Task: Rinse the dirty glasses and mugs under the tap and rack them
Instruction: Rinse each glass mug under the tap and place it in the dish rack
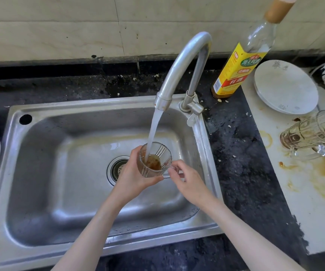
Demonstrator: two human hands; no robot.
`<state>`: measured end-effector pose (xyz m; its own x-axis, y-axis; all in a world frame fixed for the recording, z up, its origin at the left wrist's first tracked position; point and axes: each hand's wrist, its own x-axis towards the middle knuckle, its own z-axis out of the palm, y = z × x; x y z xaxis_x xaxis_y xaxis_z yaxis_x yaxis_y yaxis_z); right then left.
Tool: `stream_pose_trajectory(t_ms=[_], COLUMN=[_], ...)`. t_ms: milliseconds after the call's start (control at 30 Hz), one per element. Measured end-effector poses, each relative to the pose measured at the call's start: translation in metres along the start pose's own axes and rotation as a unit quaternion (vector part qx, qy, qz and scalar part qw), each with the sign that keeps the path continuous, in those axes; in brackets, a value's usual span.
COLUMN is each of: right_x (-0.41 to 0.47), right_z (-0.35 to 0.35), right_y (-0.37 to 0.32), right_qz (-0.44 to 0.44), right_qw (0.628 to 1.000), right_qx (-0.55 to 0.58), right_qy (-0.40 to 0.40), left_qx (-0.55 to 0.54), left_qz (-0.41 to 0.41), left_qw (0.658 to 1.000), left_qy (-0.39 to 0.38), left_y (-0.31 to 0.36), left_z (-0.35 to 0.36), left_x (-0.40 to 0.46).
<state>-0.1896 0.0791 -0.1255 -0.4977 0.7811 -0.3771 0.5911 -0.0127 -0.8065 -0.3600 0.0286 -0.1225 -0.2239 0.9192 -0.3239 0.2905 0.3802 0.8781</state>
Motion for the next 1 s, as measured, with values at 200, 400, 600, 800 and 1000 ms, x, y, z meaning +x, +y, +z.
stream_pose_trajectory(t_ms=[200, 400, 600, 800, 1000], right_x=[0.01, 0.025, 0.038, 0.041, 0.019], right_z=[-0.007, -0.017, -0.009, -0.006, 0.006], right_y=[-0.02, -0.037, -0.035, -0.039, -0.05], right_qz=[0.071, 0.248, 0.338, 0.317, 0.257], right_qw=[0.993, 0.94, 0.865, 0.86, 0.921], right_qx=[0.092, 0.223, 0.371, 0.398, 0.293], right_qy=[-0.011, -0.068, 0.003, 0.053, -0.023], left_qx=[0.031, -0.111, -0.107, 0.03, 0.071], left_qz=[-0.095, -0.231, -0.214, -0.078, -0.107], left_qw=[0.995, 0.966, 0.969, 0.994, 0.992], left_qy=[-0.031, -0.037, -0.058, -0.067, 0.011], left_y=[0.007, 0.009, 0.004, 0.017, 0.026], left_z=[-0.005, -0.011, -0.015, -0.012, -0.002], left_x=[0.006, 0.004, 0.007, -0.004, 0.026])
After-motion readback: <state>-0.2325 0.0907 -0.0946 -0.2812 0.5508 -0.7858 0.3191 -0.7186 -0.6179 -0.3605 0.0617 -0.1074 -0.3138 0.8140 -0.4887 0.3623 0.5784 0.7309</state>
